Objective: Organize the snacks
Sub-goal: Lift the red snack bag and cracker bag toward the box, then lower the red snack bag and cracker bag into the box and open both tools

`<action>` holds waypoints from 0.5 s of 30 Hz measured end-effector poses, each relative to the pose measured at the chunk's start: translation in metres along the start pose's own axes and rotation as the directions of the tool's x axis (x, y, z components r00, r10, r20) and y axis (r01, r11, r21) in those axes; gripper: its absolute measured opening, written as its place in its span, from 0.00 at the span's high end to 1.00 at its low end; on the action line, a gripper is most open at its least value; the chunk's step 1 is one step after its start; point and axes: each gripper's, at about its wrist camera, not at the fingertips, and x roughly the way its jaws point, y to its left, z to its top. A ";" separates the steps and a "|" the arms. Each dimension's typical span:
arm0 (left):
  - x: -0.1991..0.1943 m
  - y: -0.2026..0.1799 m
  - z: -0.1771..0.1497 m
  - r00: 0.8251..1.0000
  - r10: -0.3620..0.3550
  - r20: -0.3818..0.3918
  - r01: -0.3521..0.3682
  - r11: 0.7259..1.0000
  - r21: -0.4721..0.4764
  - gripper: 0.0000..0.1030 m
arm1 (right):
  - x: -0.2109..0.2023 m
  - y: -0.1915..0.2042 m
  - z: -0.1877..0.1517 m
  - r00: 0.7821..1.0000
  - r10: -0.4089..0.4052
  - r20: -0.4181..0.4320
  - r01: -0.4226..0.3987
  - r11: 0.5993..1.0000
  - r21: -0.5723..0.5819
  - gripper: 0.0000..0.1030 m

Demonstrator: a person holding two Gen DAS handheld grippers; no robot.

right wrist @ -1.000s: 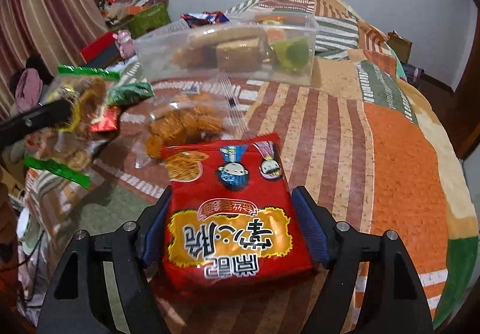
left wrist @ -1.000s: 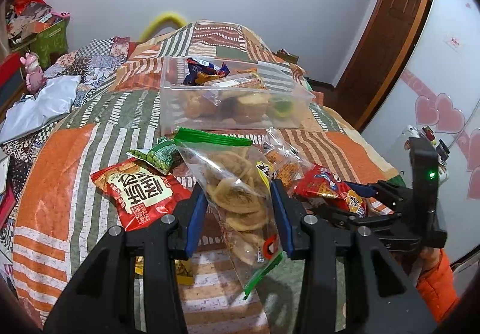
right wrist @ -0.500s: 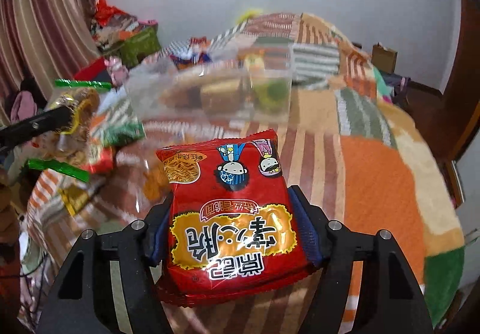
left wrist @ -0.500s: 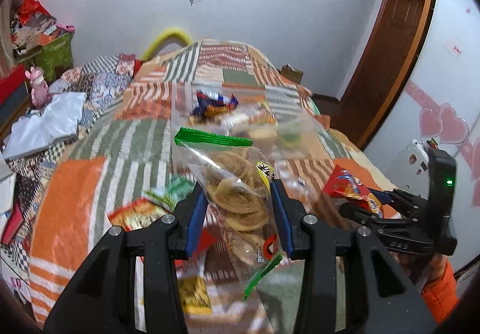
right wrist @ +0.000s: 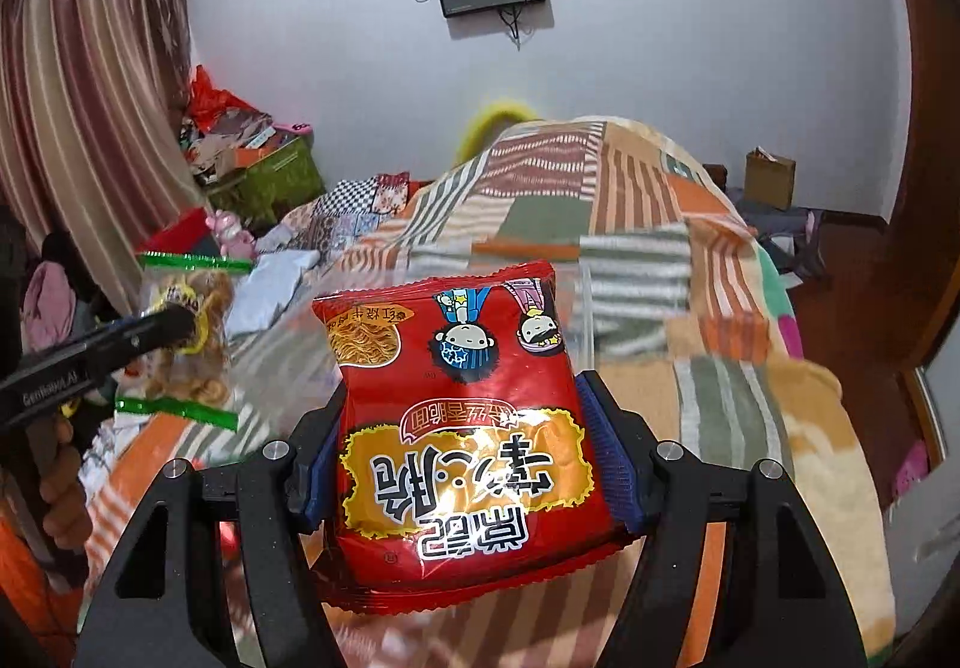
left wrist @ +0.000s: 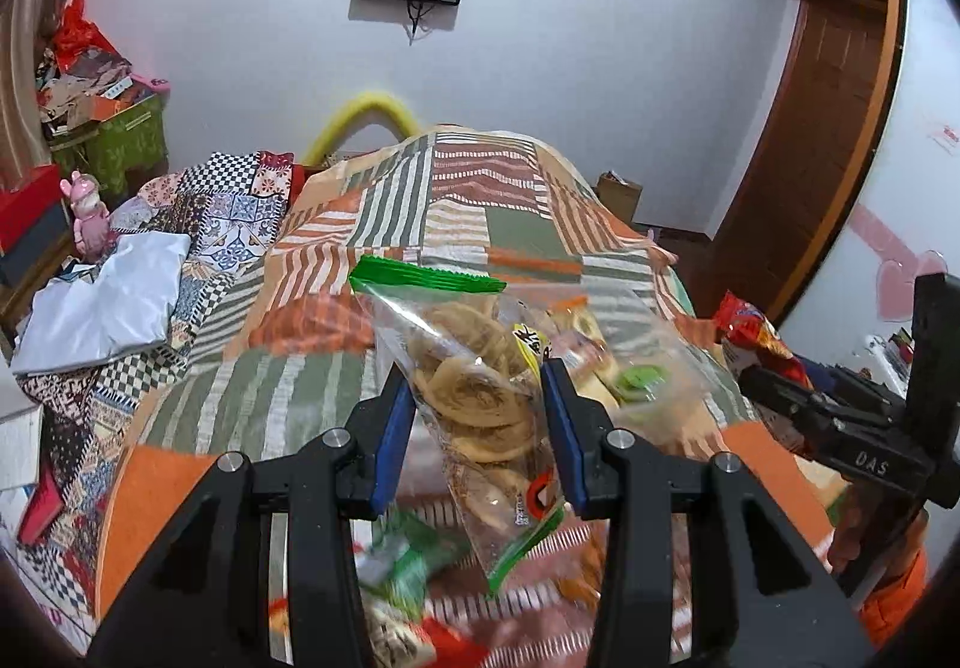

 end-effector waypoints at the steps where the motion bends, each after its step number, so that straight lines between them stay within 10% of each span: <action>1: 0.008 0.002 0.005 1.000 0.003 -0.003 -0.003 1.000 0.001 0.59 | 0.006 -0.001 0.005 1.000 -0.003 0.000 0.003 1.000 0.002 0.36; 15: 0.086 0.011 0.018 0.994 0.081 -0.069 -0.075 0.993 0.087 0.59 | 0.093 -0.010 0.017 0.994 -0.027 -0.108 0.028 1.000 0.008 0.36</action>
